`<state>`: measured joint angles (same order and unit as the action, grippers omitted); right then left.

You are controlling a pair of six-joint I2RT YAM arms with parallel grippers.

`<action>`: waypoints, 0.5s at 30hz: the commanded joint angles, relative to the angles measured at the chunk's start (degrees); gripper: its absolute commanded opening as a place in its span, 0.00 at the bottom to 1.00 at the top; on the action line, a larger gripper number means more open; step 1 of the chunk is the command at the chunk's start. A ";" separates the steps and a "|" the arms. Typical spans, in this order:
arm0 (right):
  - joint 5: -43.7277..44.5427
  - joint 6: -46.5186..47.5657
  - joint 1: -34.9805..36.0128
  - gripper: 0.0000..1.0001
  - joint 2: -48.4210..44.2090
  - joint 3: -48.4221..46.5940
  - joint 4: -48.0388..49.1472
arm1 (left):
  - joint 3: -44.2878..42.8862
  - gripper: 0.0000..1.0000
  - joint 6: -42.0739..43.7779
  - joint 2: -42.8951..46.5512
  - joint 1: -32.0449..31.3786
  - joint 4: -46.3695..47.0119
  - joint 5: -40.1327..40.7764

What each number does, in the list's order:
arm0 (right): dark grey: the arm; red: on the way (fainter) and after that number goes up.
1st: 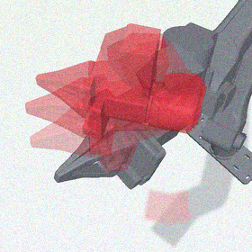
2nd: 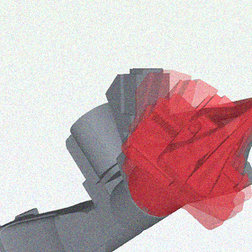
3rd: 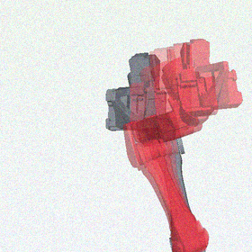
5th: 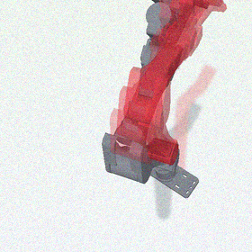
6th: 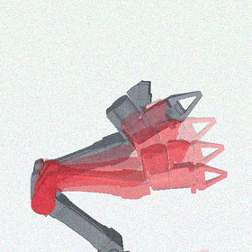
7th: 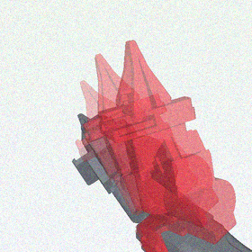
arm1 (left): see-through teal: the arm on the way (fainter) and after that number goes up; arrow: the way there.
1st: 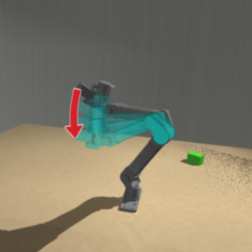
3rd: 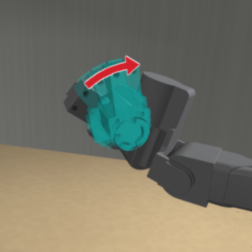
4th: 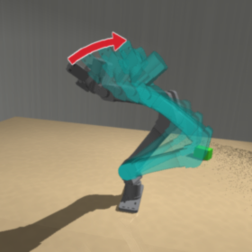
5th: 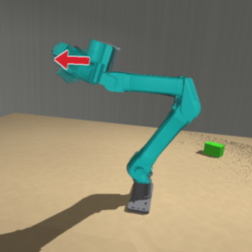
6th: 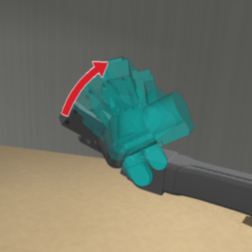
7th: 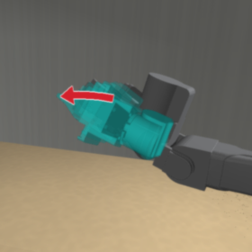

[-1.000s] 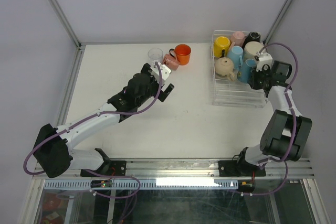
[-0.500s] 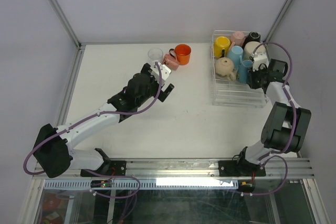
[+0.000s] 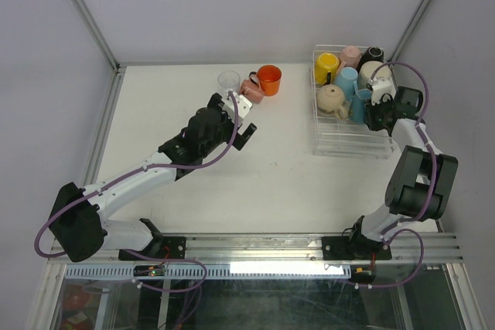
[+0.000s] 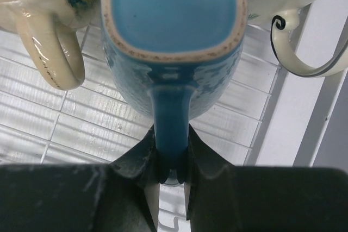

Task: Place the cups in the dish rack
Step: Turn the cup upside down in the dish rack.

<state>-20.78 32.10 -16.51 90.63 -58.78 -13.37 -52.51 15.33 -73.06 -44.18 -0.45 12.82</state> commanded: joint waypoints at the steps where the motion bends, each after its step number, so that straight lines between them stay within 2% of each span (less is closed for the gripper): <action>1: -0.41 1.48 0.62 0.20 0.52 -3.60 3.76 | -0.91 0.99 -0.67 2.06 0.15 2.91 -1.63; 3: -0.36 1.64 0.69 0.25 1.06 -4.36 2.51 | -0.88 0.99 -0.59 1.96 0.14 2.91 -1.57; 15: 1.23 1.14 0.78 0.40 2.29 -6.25 -0.59 | -0.93 0.99 -0.57 1.86 0.15 2.91 -1.87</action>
<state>-20.14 33.08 -16.01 93.67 -61.82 -15.11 -52.51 15.35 -73.06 -44.18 -0.45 12.01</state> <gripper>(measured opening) 0.387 0.990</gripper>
